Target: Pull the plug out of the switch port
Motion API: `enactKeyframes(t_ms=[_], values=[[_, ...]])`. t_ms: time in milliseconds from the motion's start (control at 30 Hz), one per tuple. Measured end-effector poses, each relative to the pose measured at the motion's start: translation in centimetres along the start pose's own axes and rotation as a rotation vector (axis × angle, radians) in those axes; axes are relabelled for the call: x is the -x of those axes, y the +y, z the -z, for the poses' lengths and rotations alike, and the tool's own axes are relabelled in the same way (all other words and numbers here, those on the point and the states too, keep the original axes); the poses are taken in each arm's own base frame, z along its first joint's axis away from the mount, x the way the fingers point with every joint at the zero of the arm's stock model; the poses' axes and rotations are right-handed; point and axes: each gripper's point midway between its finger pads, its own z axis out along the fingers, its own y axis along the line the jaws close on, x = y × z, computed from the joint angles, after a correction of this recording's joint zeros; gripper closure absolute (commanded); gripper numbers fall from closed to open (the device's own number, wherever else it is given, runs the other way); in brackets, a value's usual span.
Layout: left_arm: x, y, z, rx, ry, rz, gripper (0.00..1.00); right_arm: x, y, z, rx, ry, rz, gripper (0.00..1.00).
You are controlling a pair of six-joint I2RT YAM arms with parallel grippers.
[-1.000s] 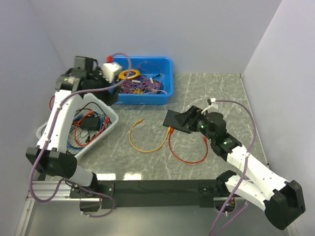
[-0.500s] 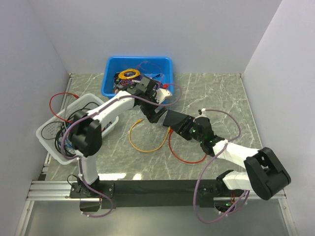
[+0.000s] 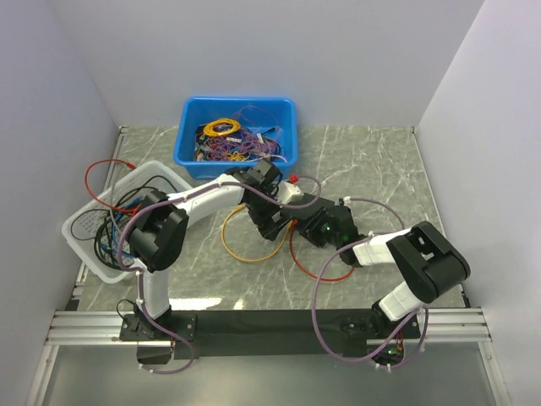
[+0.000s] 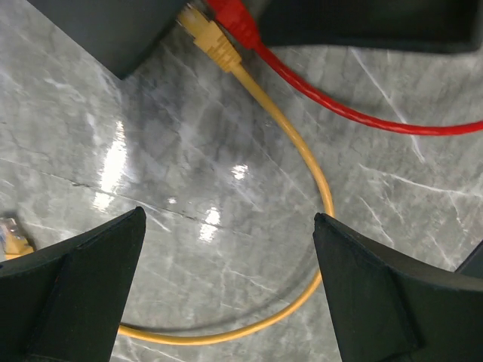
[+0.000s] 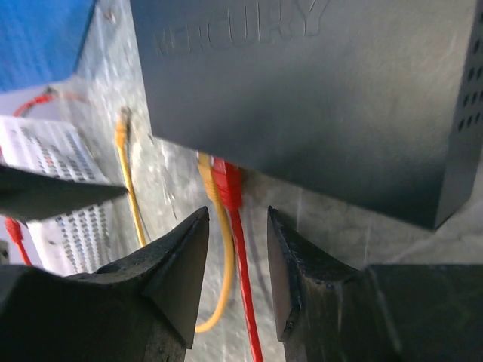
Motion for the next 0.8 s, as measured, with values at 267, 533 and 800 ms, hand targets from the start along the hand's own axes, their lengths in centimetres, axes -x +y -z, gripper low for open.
enactKeyframes(t_ms=[267,533,800], values=[[0.4,0.0,0.8,0.009,-0.026,-0.006,0.01,1.1,0.3,-1.1,0.039,-0.065,-0.067,0.58],[0.5,0.0,0.8,0.013,-0.028,-0.008,0.01,1.7,0.8,-2.4,0.098,-0.087,-0.129,0.66],[0.9,0.1,1.1,0.016,-0.034,-0.011,0.01,1.9,0.6,-2.9,0.111,-0.098,-0.148,1.00]])
